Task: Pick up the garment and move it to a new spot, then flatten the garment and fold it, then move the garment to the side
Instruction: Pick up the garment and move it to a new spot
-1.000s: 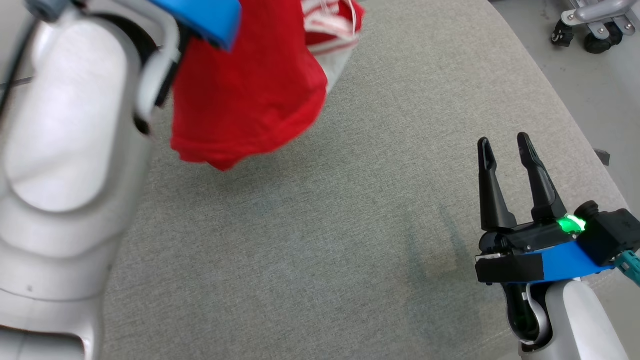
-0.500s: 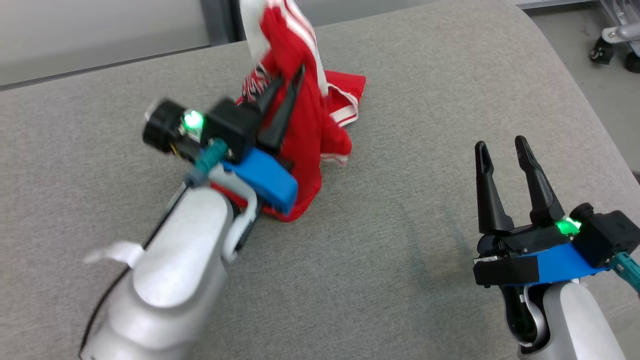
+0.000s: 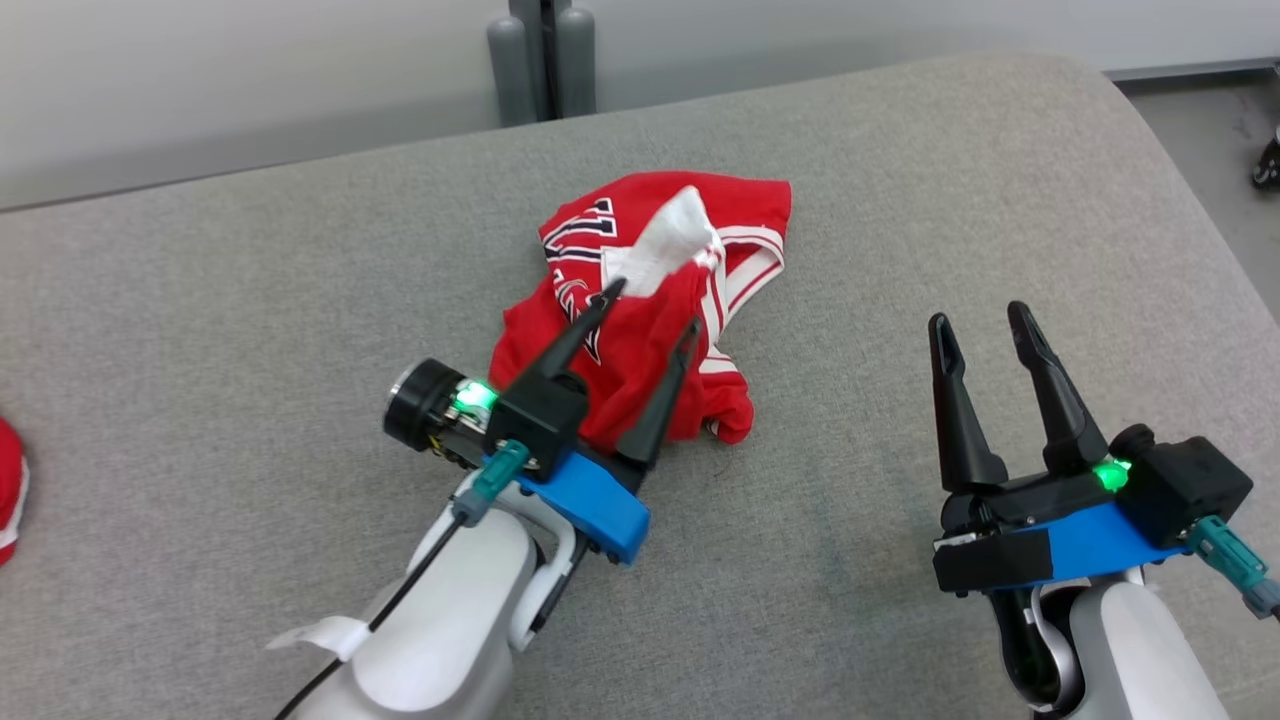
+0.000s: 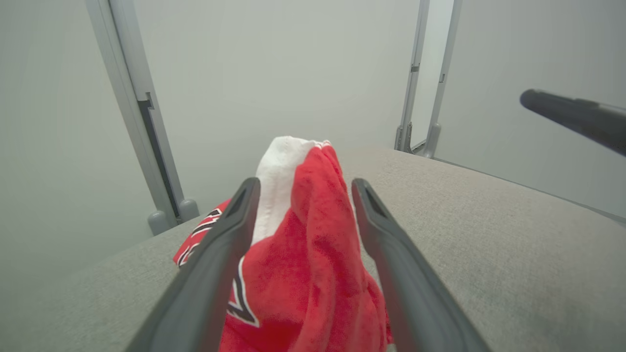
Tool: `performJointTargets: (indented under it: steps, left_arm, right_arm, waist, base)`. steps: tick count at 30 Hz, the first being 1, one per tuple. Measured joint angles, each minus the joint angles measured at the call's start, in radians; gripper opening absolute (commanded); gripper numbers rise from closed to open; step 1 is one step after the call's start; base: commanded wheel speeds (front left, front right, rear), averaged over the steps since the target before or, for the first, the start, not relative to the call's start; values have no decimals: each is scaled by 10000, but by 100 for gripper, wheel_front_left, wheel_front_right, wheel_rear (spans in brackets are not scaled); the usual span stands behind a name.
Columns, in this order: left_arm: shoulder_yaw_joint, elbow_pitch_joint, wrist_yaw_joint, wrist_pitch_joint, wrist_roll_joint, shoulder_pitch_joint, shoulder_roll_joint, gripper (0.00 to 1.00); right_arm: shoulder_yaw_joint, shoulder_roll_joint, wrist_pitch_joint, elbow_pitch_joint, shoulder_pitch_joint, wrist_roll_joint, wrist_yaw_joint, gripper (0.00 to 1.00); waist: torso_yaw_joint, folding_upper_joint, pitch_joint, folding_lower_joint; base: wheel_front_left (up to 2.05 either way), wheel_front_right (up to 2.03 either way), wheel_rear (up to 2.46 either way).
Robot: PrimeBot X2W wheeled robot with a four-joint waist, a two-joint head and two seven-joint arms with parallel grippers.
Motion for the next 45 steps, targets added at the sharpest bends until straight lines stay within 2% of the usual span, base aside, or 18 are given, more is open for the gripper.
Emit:
performJointTargets:
  steps: [3,10,18,28,45]
  left_arm:
    - [399,-366,320,-176,-27,97,128,100]
    - [1691,-1436,1112,-263,-92,929,817,100]
    - [3321,-2706,1659,-276,23,2123,1294,100]
    - [4583,-3323,1728,-274,431,3734,1486,100]
    - [5628,-3156,989,-274,811,4985,777,100]
  right_arm:
    - [54,0,-2,90,86,-33,0,100]
    - [48,0,-2,215,268,-115,0,100]
    - [-50,4,-2,265,428,-215,0,100]
    - [-324,2,-2,399,616,-359,0,100]
    - [-752,4,0,1072,1066,-652,0,100]
  waist:
    - [121,0,-232,0]
    - [531,0,-630,0]
    - [1119,0,-790,0]
    - [1728,0,-1102,0]
    - [2106,0,-1645,0]
  base:
    - [0,0,0]
    - [0,0,0]
    - [0,0,0]
    - [0,0,0]
    - [0,0,0]
